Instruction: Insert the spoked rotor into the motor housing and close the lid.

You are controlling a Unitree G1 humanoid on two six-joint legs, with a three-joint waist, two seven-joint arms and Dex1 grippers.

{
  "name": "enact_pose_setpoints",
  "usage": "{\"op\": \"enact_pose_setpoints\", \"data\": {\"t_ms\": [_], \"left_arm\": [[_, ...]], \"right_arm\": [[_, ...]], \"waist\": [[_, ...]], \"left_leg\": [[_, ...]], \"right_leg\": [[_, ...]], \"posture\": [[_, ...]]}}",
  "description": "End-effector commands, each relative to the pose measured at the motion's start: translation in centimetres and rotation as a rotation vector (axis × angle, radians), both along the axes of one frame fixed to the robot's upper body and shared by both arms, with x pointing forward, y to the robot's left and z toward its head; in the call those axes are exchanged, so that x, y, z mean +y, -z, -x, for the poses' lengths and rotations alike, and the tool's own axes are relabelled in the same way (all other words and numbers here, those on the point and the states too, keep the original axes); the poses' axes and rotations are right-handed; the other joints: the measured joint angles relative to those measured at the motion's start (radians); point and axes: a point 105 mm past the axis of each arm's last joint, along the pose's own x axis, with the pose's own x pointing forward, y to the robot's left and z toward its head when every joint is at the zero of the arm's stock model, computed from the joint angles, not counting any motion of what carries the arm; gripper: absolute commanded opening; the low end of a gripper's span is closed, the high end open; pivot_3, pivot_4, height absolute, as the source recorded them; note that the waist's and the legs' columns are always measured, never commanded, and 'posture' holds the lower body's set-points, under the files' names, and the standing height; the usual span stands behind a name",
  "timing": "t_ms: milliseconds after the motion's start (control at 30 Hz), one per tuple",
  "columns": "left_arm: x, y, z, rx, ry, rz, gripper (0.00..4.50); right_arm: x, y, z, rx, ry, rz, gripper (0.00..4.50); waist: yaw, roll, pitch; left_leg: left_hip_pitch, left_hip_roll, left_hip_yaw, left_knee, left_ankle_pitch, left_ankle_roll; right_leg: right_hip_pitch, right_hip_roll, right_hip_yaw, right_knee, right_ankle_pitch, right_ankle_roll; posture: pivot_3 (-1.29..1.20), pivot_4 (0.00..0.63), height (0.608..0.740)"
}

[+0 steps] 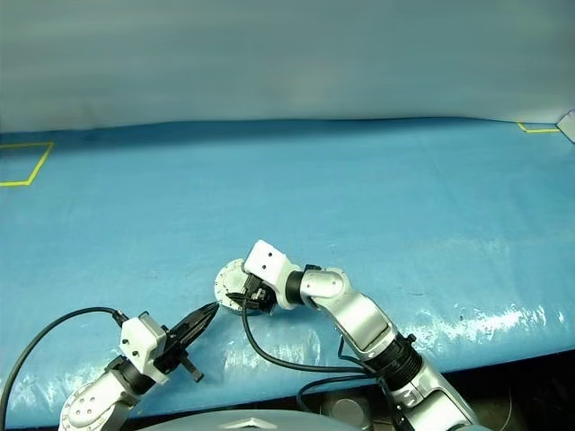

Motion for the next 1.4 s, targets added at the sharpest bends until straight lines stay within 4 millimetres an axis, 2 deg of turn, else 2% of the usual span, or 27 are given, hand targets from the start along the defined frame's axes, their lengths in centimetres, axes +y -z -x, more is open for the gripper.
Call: {"op": "enact_pose_setpoints", "data": {"t_ms": [33, 167, 400, 833, 1233, 1400], "left_arm": [[0.3, -0.6, -0.3, -0.035, -0.014, 0.002, 0.0], [0.5, -0.7, -0.4, -0.039, -0.017, 0.0, 0.0], [0.6, -0.8, -0.6, -0.044, -0.017, -0.004, 0.0], [0.9, -0.6, -0.5, -0.039, -0.021, 0.001, 0.0], [0.4, -0.5, -0.7, -0.026, 0.024, 0.02, 0.0], [2.1, -2.1, -2.1, -0.089, -0.059, 0.049, 0.0]], "right_arm": [[-0.1, 0.7, -0.6, 0.037, 0.036, 0.005, 3.04], [0.4, 0.6, -0.7, 0.052, 0.048, -0.017, 3.04], [0.2, 1.8, -0.3, 0.024, -0.007, 0.051, 3.04], [0.5, 3.7, 0.1, 0.035, 0.049, 0.137, 3.04], [0.9, 3.7, 0.5, -0.003, 0.01, 0.157, 3.04], [1.0, 3.8, 0.7, 0.011, -0.001, 0.153, 3.04]], "waist": [[0.0, 0.0, 0.0], [-0.001, 0.0, 0.0], [-0.002, 0.0, -0.001], [-0.002, 0.001, -0.005], [-0.004, 0.004, -0.01], [-0.004, 0.004, -0.01]], "left_leg": [[0.001, 0.0, 0.0, 0.0, 0.0, 0.0], [0.002, 0.002, 0.0, 0.0, 0.0, 0.0], [0.002, 0.002, 0.0, 0.0, 0.0, 0.0], [0.003, 0.004, 0.0, 0.0, 0.0, 0.0], [0.003, 0.005, 0.001, -0.001, 0.0, 0.0], [0.003, 0.006, 0.0, -0.002, 0.0, 0.0]], "right_leg": [[0.0, 0.0, 0.0, 0.0, 0.0, 0.0], [0.001, 0.001, 0.0, 0.001, 0.0, 0.0], [0.001, 0.002, 0.0, 0.001, 0.0, 0.0], [0.001, 0.003, 0.0, 0.001, 0.0, 0.0], [0.0, 0.004, 0.0, 0.001, -0.001, -0.001], [0.0, 0.005, 0.0, 0.001, -0.001, -0.002]], "posture": [[0.0, 0.15, 0.74], [0.0, 0.15, 0.74], [0.0, 0.15, 0.74], [0.0, 0.15, 0.74], [0.0, 0.15, 0.74], [0.0, 0.15, 0.74]]}}
